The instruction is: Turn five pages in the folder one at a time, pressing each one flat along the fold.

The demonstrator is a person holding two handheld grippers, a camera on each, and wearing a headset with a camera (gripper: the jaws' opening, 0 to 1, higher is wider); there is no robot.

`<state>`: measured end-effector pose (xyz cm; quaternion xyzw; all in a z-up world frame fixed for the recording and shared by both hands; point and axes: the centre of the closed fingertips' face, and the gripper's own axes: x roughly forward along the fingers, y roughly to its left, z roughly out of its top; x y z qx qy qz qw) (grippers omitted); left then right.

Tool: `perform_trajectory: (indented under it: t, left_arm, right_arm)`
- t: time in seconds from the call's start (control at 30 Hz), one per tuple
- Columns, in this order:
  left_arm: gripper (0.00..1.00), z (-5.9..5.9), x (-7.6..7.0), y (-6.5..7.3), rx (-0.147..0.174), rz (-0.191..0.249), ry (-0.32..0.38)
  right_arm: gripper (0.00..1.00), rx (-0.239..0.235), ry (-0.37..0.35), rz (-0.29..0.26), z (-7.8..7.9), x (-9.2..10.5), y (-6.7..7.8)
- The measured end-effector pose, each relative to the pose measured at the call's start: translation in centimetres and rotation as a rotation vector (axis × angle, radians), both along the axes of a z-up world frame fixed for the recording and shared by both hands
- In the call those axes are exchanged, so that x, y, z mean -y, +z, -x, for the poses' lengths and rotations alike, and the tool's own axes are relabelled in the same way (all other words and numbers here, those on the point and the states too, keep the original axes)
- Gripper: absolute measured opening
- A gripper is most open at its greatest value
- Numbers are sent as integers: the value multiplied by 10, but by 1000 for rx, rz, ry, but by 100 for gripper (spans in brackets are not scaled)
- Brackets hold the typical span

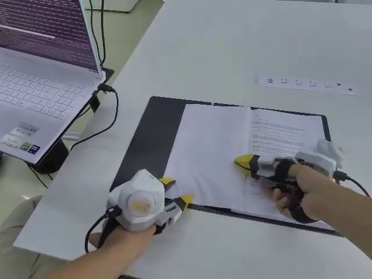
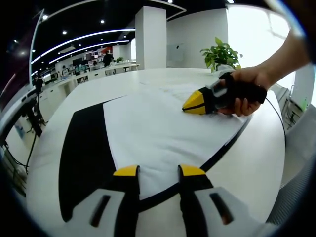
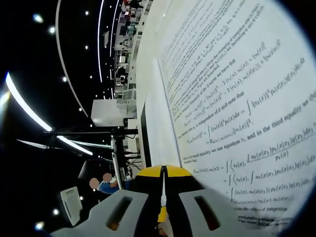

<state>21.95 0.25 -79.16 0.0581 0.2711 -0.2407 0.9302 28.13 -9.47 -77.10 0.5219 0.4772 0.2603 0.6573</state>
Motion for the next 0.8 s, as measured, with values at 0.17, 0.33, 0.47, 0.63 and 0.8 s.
perform_trajectory:
  t: [0.17,0.33,0.47,0.63,0.8]
  left_arm:
    - [30,1,2,2,4,0,-1]
    - [30,1,3,3,6,3,1]
    - [30,1,3,3,7,1,-1]
    - [30,1,4,3,7,1,-1]
    - [30,0,4,3,8,2,-1]
  right_arm:
    - [0,-12,19,0,17,1,-2]
    - [0,-14,28,-1,28,1,-3]
    - [0,-18,31,-1,30,5,-7]
    - [0,-23,43,-3,41,7,-11]
    - [0,-31,31,-13,52,8,-11]
